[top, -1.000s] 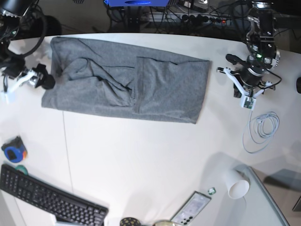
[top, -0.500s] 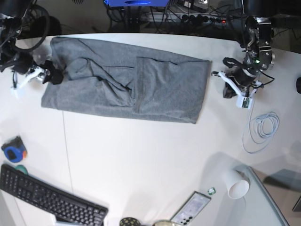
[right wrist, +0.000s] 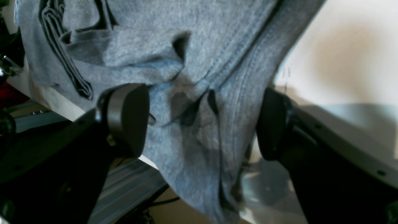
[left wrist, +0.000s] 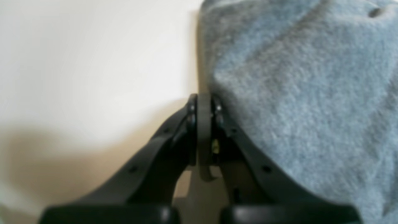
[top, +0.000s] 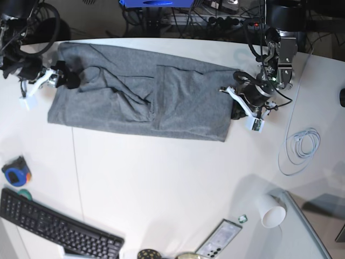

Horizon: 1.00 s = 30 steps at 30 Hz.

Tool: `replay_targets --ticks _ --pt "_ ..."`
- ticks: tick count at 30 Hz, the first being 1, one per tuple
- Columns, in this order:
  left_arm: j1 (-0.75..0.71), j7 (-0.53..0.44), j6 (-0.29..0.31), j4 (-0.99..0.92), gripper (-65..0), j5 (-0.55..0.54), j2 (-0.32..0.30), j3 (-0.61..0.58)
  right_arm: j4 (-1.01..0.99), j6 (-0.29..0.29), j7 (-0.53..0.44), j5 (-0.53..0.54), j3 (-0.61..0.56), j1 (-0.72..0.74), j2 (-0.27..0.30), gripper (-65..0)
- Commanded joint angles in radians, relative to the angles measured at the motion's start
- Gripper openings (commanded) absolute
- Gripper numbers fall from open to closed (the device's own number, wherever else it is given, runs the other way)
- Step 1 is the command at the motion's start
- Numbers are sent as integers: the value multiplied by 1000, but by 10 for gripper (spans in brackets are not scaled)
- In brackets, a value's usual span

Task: Layout the t-shirt on the table in an organized manner, then fold the t-shirt properly
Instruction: 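Open the left gripper and grasp the folded end of the strip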

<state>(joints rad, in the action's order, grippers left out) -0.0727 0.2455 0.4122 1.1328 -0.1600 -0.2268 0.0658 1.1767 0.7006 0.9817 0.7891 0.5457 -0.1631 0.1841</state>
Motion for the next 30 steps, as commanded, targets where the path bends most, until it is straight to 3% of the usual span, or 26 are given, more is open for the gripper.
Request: replay_targets --ticks 1,13,23,30 --pt "0 18 3 8 -650 6 -3 1 6 -2 12 -21 1 9 8 -161" --pt "0 19 3 10 -650 15 47 -1 -56 -2 19 -21 1 58 7 -162" --pt "0 19 3 10 -650 15 47 -1 -57 -2 15 -21 0 58 -8 -165" --pt "0 24 3 5 -650 15 47 -2 -57 -2 3 -23 0 75 -8 -372"
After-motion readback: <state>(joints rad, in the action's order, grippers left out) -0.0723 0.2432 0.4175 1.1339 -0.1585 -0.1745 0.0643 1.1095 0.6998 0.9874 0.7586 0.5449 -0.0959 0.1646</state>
